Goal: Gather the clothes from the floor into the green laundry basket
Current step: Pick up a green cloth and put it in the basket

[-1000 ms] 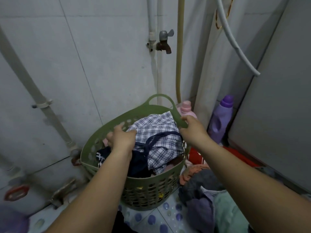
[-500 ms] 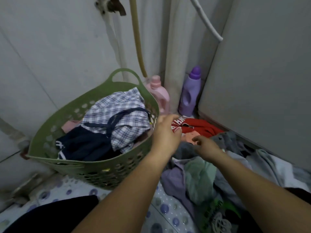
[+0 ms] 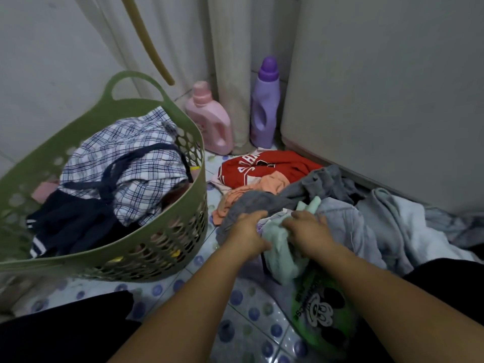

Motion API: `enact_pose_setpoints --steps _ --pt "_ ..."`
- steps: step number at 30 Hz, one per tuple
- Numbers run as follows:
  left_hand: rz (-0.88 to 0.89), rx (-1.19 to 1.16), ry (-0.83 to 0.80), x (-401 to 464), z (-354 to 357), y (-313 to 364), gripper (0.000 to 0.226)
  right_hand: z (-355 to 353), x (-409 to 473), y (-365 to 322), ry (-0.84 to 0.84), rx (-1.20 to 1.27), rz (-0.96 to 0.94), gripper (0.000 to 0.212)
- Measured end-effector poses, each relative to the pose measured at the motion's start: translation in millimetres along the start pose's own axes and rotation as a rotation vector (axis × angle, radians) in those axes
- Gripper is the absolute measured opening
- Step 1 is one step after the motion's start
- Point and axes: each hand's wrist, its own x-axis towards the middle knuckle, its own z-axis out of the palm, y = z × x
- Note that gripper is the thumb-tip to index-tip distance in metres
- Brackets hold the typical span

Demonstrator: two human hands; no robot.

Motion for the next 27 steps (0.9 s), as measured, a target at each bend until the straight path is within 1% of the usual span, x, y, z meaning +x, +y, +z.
enact_pose_setpoints --steps 2,3,4,5,6,8,9,11,13,15,17,19,20,21,22,23,24,25,27 --pt "-0.018 -0.068 -0.039 -0.2 -0.8 4.4 0.106 -17.3 2.7 -3.9 0.083 0.367 -0.01 0.028" --pt "-0.029 -0.097 -0.026 -1.2 -1.6 8.1 0.114 -28.9 4.1 -7.3 0.114 0.546 -0.007 0.02" --pt "-0.032 -0.121 0.012 -0.9 -1.2 11.3 0.12 -42.0 3.1 -10.9 0.13 0.73 -0.01 0.014" --pt "-0.014 -0.176 0.071 -1.6 -1.2 15.2 0.123 -54.4 2.5 -15.0 0.147 0.911 -0.022 0.015" --pt "0.025 -0.296 0.134 -0.5 -1.6 17.6 0.125 -65.5 1.4 -19.4 0.168 1.078 -0.035 0.018" --pt "0.114 -0.645 0.211 1.4 -4.3 20.6 0.117 -83.6 -0.8 -27.0 0.152 1.376 -0.04 0.019" --pt "0.146 -0.776 0.228 1.0 -6.7 22.5 0.107 -89.4 -1.4 -30.6 0.121 1.503 -0.043 0.017" --pt "0.177 -0.885 0.262 -0.3 -16.0 28.4 0.084 -96.3 -1.3 -36.1 0.046 1.712 -0.047 0.019" --pt "0.195 -0.941 0.297 -1.4 -25.6 34.4 0.069 -97.8 -1.2 -39.6 -0.003 1.849 -0.06 0.024" --pt "0.195 -0.962 0.385 -0.4 -33.1 34.9 0.064 -93.9 -0.1 -41.8 0.038 1.834 -0.052 0.015" --pt "0.181 -0.871 0.533 3.2 -39.6 29.5 0.059 -82.1 1.8 -41.6 0.136 1.673 0.011 0.01" --pt "0.165 -0.685 0.652 4.6 -46.4 21.5 0.054 -59.2 8.0 -36.8 0.219 1.366 0.13 0.011" --pt "0.156 -0.542 0.69 5.3 -49.5 16.6 0.052 -45.5 11.9 -32.0 0.206 1.166 0.188 0.01" --pt "0.134 -0.379 0.703 6.5 -51.3 10.0 0.051 -29.6 15.6 -27.6 0.141 0.963 0.239 0.016" --pt "0.104 -0.223 0.689 7.3 -51.3 4.4 0.049 -14.9 17.8 -23.5 0.042 0.807 0.29 0.028" --pt "0.078 -0.087 0.653 7.6 -49.2 -0.7 0.047 -1.0 18.1 -20.8 -0.057 0.703 0.327 0.039" --pt "0.052 0.008 0.605 8.2 -45.9 -5.9 0.046 10.5 17.0 -19.4 -0.128 0.649 0.347 0.045" --pt "0.011 0.052 0.549 11.0 -41.5 -12.7 0.047 21.9 17.3 -19.9 -0.162 0.625 0.365 0.047" --pt "-0.113 0.026 0.442 15.8 -34.5 -23.9 0.054 40.3 17.4 -23.6 -0.18 0.604 0.387 0.047"
